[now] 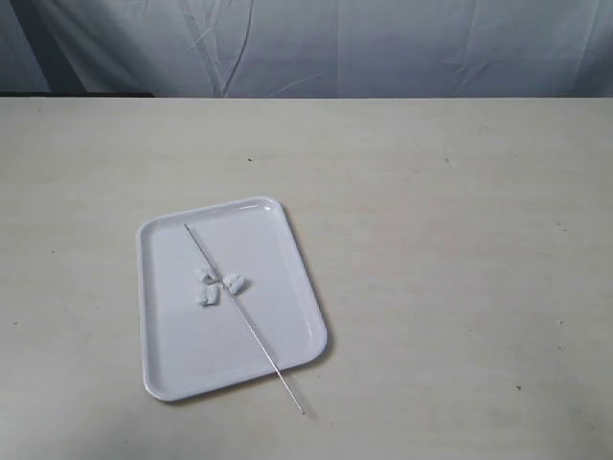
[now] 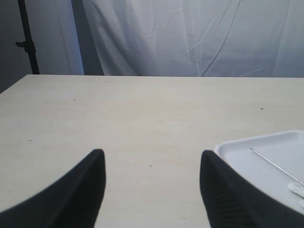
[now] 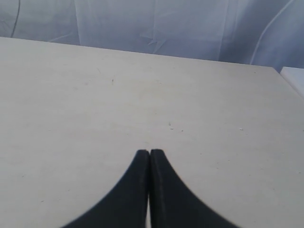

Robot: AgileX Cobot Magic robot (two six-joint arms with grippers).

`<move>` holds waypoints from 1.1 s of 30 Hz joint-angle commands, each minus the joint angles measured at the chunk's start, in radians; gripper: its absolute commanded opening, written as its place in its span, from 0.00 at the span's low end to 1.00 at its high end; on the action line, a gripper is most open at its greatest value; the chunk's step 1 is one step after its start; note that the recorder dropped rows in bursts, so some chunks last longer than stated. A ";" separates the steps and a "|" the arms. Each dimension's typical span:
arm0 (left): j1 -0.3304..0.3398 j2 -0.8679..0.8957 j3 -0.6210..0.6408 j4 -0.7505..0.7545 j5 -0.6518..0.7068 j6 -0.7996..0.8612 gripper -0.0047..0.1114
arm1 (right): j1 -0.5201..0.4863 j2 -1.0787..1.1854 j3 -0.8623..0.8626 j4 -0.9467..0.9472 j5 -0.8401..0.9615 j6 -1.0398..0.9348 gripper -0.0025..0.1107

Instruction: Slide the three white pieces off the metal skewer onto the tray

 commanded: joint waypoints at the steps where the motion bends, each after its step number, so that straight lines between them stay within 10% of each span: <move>1: -0.005 -0.003 0.002 0.000 -0.010 0.002 0.52 | 0.018 -0.006 0.002 -0.003 0.009 -0.008 0.02; 33: -0.005 -0.003 0.002 -0.006 -0.026 0.008 0.52 | 0.014 -0.006 0.002 -0.012 0.000 0.127 0.02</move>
